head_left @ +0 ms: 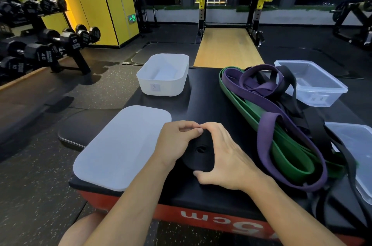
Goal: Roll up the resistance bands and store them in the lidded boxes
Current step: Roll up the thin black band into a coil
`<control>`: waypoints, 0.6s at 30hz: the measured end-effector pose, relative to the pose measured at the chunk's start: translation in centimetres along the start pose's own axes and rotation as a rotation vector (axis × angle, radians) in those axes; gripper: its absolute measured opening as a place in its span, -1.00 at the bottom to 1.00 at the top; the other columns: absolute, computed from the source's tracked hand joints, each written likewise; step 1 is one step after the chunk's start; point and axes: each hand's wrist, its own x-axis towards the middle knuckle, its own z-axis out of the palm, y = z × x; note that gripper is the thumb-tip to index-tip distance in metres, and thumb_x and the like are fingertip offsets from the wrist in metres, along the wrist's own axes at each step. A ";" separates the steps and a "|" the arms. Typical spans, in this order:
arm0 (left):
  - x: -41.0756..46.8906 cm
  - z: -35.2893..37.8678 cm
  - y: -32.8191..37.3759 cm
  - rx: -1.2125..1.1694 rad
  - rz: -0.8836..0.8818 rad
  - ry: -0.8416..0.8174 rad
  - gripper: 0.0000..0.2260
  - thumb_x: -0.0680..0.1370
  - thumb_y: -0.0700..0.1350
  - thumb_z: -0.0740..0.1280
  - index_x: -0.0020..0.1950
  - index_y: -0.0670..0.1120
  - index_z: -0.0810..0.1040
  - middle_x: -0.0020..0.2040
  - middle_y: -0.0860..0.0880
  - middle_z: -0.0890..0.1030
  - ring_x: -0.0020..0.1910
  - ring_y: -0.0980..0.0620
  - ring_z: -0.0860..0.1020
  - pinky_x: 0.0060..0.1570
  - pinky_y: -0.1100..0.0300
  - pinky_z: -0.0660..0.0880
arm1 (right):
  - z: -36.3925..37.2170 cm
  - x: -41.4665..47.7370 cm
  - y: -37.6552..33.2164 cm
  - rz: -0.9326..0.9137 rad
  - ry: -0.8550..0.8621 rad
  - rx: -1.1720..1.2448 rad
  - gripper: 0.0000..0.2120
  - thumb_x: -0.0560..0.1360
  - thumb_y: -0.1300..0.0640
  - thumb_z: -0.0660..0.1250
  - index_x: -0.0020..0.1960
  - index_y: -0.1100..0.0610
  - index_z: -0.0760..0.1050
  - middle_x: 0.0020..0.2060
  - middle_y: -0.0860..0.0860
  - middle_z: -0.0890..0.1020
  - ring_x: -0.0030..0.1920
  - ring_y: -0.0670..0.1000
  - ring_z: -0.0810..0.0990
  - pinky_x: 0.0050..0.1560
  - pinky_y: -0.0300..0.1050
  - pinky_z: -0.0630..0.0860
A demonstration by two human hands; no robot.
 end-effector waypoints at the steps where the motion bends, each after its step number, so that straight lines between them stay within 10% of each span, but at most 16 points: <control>1: 0.0 0.0 0.0 -0.018 -0.007 0.011 -0.95 0.55 -0.18 0.51 -0.07 -0.05 0.76 -0.15 0.05 0.76 -0.14 0.18 0.70 -0.22 0.44 0.50 | 0.0 0.0 0.0 0.006 -0.005 0.016 -0.07 0.25 -0.19 0.57 0.45 -0.20 0.12 0.32 -0.30 0.23 0.35 -0.26 0.30 0.19 -0.26 0.41; 13: 0.1 -0.4 -0.2 -0.036 -0.004 0.086 -0.94 0.54 -0.17 0.53 -0.04 -0.03 0.77 -0.15 0.04 0.77 -0.11 0.14 0.73 -0.14 0.37 0.57 | 0.2 0.5 0.8 0.121 -0.031 0.177 0.08 0.20 -0.33 0.61 0.57 -0.24 0.11 0.44 -0.43 0.24 0.46 -0.36 0.25 0.39 -0.29 0.31; 18: 0.0 -0.7 -0.1 -0.042 -0.006 0.070 -0.94 0.53 -0.18 0.54 -0.02 -0.05 0.76 -0.13 0.03 0.77 -0.07 0.10 0.74 -0.05 0.31 0.58 | 0.4 1.0 1.8 0.197 0.193 0.524 -0.71 0.55 0.03 0.49 0.22 -0.16 0.54 0.15 -0.26 0.66 0.21 -0.24 0.60 0.21 -0.26 0.48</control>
